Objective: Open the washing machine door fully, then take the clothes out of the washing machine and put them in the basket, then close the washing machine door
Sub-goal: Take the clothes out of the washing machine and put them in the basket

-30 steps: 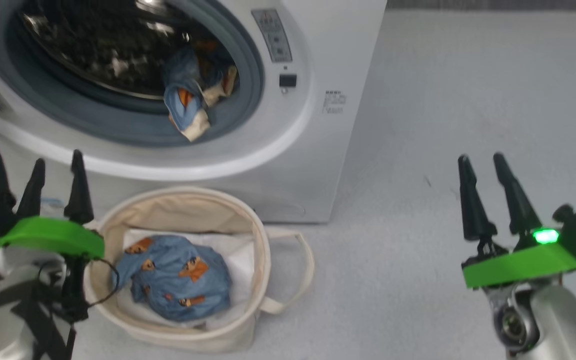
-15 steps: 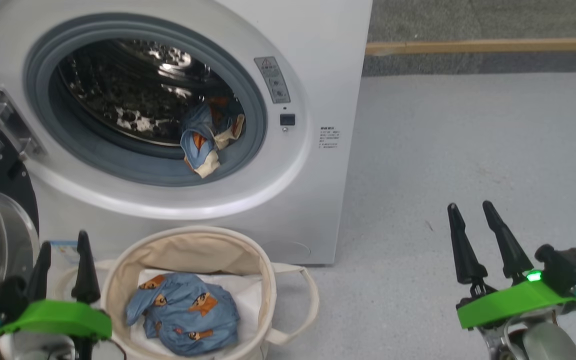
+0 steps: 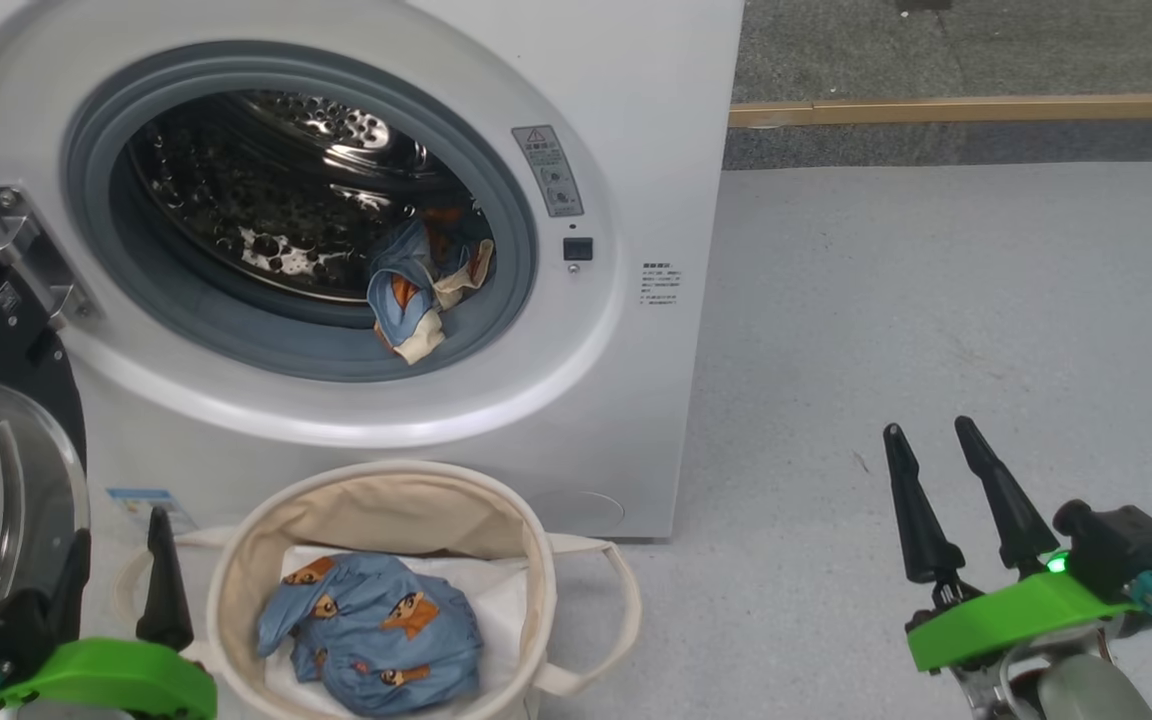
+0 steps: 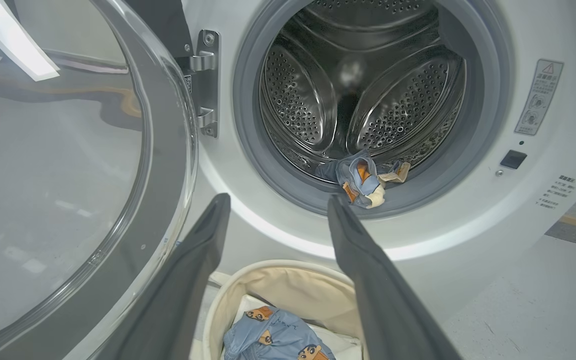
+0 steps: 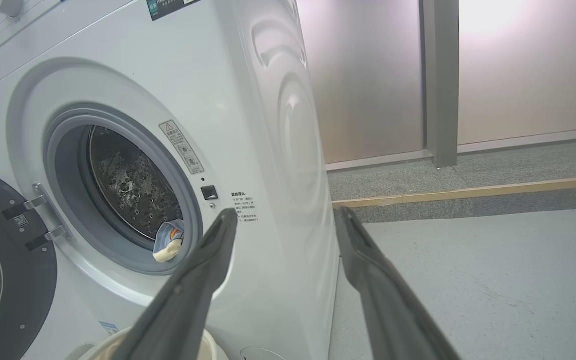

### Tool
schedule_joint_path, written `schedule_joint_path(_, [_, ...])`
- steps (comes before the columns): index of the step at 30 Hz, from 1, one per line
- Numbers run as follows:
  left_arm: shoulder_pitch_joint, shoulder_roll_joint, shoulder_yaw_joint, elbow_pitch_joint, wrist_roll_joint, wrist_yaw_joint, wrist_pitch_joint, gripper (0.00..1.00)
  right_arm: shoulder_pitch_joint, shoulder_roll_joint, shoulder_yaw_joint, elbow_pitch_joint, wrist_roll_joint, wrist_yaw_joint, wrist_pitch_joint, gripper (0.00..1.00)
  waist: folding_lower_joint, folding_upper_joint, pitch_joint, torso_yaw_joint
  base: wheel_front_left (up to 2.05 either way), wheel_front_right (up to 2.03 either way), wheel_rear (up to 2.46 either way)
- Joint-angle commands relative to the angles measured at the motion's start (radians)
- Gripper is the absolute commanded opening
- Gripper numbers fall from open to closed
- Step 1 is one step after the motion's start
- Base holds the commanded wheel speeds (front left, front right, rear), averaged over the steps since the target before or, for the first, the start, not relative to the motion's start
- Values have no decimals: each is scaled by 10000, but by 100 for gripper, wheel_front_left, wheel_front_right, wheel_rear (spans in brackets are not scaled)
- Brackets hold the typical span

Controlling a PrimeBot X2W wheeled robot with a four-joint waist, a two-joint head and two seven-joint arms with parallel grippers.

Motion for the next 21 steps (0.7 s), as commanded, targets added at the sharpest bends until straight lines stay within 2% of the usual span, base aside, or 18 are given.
schedule_joint_path(1, [-272, 318, 343, -409, 37, 82, 80, 100, -201, -105, 179, -270, 9, 8, -124, 100, 0, -1, 25, 43, 0, 0, 0])
schedule_joint_path(6, [-262, 317, 241, -364, 30, 124, 233, 100, -298, -132, 196, -261, 73, 8, -124, 100, 0, -1, 51, 101, 0, 0, 0])
schedule_joint_path(21, [-469, 298, -104, -98, -82, -130, 315, 100, -333, -56, 199, -327, 19, 8, -124, 100, 0, -1, 144, 95, 0, 0, 0])
